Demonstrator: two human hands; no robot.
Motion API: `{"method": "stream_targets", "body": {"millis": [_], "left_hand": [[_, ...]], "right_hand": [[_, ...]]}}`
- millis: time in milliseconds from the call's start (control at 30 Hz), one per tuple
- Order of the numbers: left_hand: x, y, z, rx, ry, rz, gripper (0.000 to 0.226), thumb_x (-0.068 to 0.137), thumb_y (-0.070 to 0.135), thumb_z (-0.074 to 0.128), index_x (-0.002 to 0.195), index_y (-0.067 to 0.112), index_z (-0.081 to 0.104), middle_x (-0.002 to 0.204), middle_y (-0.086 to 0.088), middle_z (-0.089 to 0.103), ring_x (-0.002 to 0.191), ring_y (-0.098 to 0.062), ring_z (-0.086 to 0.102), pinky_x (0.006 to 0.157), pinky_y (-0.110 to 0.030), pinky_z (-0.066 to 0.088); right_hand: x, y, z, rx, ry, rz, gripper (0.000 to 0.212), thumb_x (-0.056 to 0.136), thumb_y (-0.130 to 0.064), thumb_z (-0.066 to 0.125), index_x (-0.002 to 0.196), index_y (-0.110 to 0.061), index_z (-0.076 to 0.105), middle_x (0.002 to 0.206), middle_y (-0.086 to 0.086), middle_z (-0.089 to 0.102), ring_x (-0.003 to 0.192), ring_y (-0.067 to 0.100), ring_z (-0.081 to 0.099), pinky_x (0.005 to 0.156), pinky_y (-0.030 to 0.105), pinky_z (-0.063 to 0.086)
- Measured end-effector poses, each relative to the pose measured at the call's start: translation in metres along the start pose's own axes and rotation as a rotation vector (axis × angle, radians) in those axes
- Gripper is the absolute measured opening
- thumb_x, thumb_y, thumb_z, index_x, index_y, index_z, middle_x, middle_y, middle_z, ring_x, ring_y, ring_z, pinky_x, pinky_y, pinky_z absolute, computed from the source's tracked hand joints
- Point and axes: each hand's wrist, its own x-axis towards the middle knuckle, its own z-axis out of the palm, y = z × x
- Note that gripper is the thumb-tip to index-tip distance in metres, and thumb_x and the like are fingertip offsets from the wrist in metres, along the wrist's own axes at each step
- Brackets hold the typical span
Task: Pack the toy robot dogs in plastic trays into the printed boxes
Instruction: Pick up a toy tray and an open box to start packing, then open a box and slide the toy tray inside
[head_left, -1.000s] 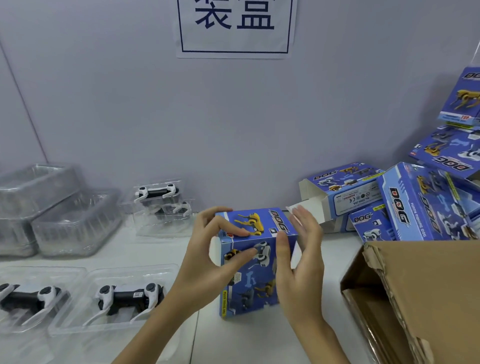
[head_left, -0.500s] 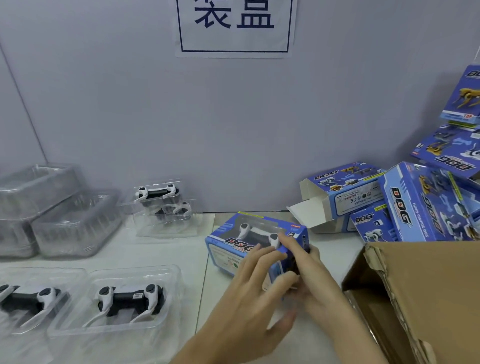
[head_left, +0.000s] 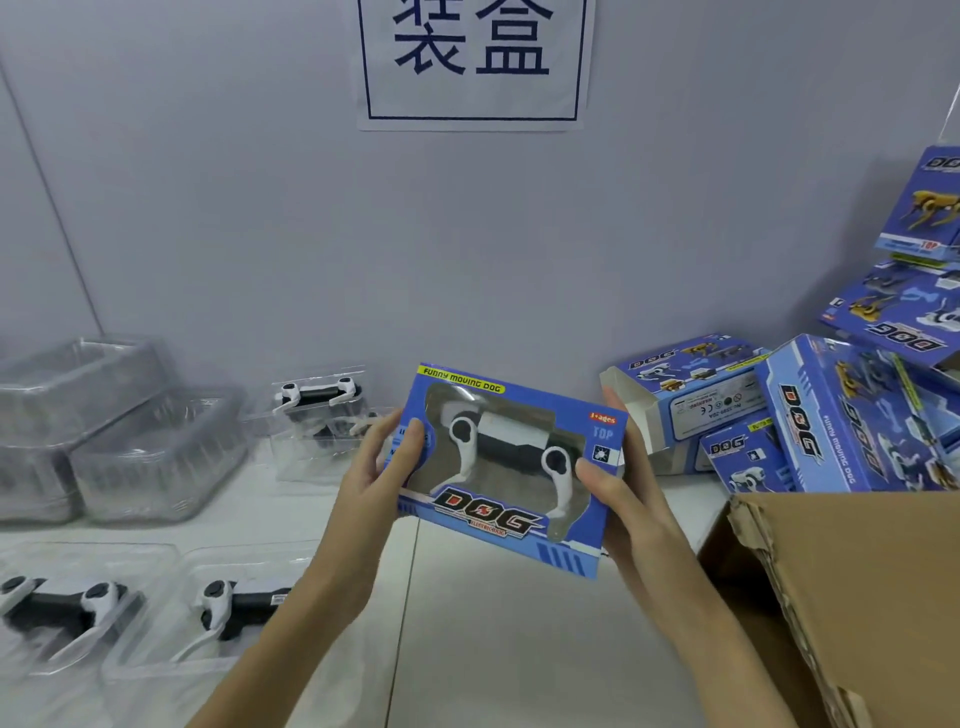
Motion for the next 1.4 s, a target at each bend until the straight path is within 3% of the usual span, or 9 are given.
{"method": "stream_targets", "body": {"millis": [233,400,500,733,900,1000,1100,1233,1400], "left_hand": [[-0.003,0.009,0.000,-0.039,0.005,0.006,0.035,0.097,0.048,0.060,0.118,0.024,0.075,0.118,-0.004,0.077,0.116,-0.034,0.069,0.114,-0.060,0.044],[0.009,0.039,-0.041,0.132,-0.182,0.013,0.047,0.085,0.060,0.077,0.120,0.029,0.078,0.118,-0.005,0.079,0.113,-0.025,0.074,0.113,-0.052,0.046],[0.010,0.038,-0.052,0.138,-0.172,0.021,0.059,0.066,0.068,0.078,0.116,0.036,0.078,0.113,-0.006,0.080,0.103,-0.027,0.077,0.105,-0.050,0.053],[0.005,0.013,-0.041,0.185,0.125,0.296,0.058,0.097,0.067,0.036,0.135,0.030,0.059,0.128,0.011,0.069,0.120,-0.007,0.065,0.097,-0.043,0.053],[0.004,-0.001,-0.043,0.509,0.154,0.390,0.041,0.103,0.064,0.036,0.111,0.038,0.066,0.115,0.023,0.064,0.111,-0.002,0.061,0.090,-0.034,0.050],[0.004,-0.008,-0.044,0.773,0.134,0.404,0.034,0.107,0.048,0.042,0.101,0.031,0.070,0.113,0.013,0.061,0.115,-0.017,0.054,0.093,-0.041,0.049],[0.003,-0.009,-0.048,0.943,0.136,0.387,0.037,0.102,0.048,0.043,0.101,0.025,0.072,0.116,0.005,0.060,0.118,-0.022,0.049,0.091,-0.042,0.048],[0.003,-0.007,-0.050,0.964,0.125,0.366,0.034,0.102,0.048,0.045,0.102,0.026,0.071,0.118,0.006,0.060,0.119,-0.020,0.048,0.092,-0.044,0.049],[0.001,-0.008,-0.050,1.004,0.080,0.410,0.025,0.101,0.046,0.051,0.091,0.030,0.067,0.109,0.014,0.061,0.110,-0.015,0.051,0.076,-0.033,0.048]], "right_hand": [[-0.004,-0.014,0.002,-0.185,0.088,0.119,0.060,0.087,-0.052,0.075,0.139,-0.033,0.052,0.115,0.004,0.076,0.102,0.021,0.075,0.075,0.027,0.061],[-0.017,-0.033,-0.007,-0.312,-0.324,0.416,0.061,0.090,-0.053,0.072,0.140,-0.023,0.055,0.123,0.011,0.075,0.108,0.035,0.073,0.087,0.040,0.061],[-0.019,-0.031,0.004,-0.350,-0.406,0.522,0.063,0.091,-0.047,0.076,0.141,-0.018,0.051,0.125,0.011,0.074,0.109,0.037,0.073,0.089,0.040,0.060],[-0.011,-0.034,0.016,0.245,0.102,0.140,0.052,0.088,-0.010,0.076,0.130,0.009,0.053,0.127,0.028,0.069,0.112,0.048,0.070,0.104,0.046,0.055],[-0.012,-0.052,0.028,0.691,0.427,-0.225,0.053,0.092,-0.022,0.067,0.142,-0.011,0.053,0.144,0.016,0.062,0.130,0.030,0.063,0.103,0.042,0.057],[-0.017,-0.063,0.026,0.740,0.530,-0.335,0.044,0.095,-0.053,0.064,0.134,-0.033,0.056,0.145,0.007,0.061,0.125,0.025,0.068,0.099,0.039,0.058],[-0.022,-0.069,0.016,0.689,0.570,-0.377,0.069,0.090,-0.068,0.061,0.147,-0.037,0.040,0.148,0.002,0.058,0.125,0.021,0.067,0.098,0.037,0.057],[-0.022,-0.065,0.011,0.485,0.595,-0.331,0.060,0.098,-0.045,0.064,0.151,-0.025,0.044,0.132,0.006,0.071,0.115,0.022,0.072,0.084,0.031,0.058],[-0.019,-0.052,0.013,0.366,0.565,-0.180,0.010,0.100,-0.022,0.064,0.098,-0.019,0.073,0.083,0.003,0.069,0.064,0.012,0.062,0.052,0.020,0.049]]}}
